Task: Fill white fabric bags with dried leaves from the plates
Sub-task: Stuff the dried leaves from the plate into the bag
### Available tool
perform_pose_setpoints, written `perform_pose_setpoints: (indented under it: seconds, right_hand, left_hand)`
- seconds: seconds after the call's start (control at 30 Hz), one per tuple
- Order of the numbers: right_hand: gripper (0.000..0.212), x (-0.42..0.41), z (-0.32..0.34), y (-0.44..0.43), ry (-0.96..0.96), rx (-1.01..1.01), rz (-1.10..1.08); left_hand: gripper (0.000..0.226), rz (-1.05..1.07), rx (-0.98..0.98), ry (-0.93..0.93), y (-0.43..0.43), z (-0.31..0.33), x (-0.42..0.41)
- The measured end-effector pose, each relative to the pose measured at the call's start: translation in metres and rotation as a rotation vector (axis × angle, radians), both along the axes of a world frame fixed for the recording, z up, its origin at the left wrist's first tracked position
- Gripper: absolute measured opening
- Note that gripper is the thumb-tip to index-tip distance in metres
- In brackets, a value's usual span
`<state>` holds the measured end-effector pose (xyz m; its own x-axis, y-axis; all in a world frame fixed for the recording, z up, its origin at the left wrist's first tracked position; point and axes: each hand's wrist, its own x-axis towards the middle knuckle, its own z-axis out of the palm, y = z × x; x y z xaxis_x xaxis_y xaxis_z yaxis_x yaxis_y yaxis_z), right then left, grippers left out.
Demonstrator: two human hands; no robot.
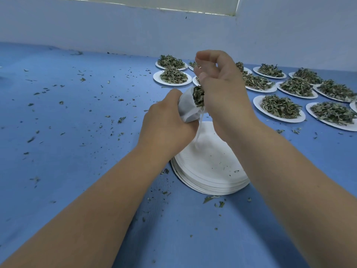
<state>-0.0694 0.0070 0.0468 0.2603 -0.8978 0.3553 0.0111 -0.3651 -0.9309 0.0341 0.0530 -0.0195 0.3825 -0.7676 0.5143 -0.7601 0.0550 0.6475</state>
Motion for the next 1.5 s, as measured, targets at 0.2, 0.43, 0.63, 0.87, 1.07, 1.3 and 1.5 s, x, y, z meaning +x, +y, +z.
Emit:
perform_pose_setpoints:
  seconds: [0.2,0.43,0.63,0.87,1.07,1.3,1.5]
  right_hand:
    - [0.043,0.000,0.004,-0.007,0.012,-0.049,0.005]
    - [0.043,-0.007,0.000,-0.009,0.093,-0.181,-0.012]
    - [0.023,-0.003,-0.003,-0.001,0.262,-0.144,0.114]
    - [0.058,-0.002,0.008,0.015,0.548,-0.137,0.236]
    - [0.044,0.001,0.015,0.005,0.242,-0.022,0.268]
    - [0.024,-0.037,-0.008,-0.013,0.127,-0.349,0.275]
    - [0.016,-0.043,-0.022,-0.016,0.297,-0.487,0.285]
  left_hand:
    - [0.023,-0.096,-0.079,0.059,-0.001,0.004,-0.004]
    - [0.025,-0.115,-0.064,0.137,-0.001,0.009,-0.003]
    - [0.020,-0.125,0.038,-0.014,-0.003,0.006,-0.005]
    - [0.019,-0.112,0.022,-0.196,-0.003,0.011,-0.006]
    - [0.026,-0.086,-0.044,-0.068,-0.001,0.016,-0.002]
    - [0.026,-0.066,-0.066,0.161,0.002,0.022,0.007]
    - [0.037,-0.111,-0.030,0.159,0.004,0.022,0.005]
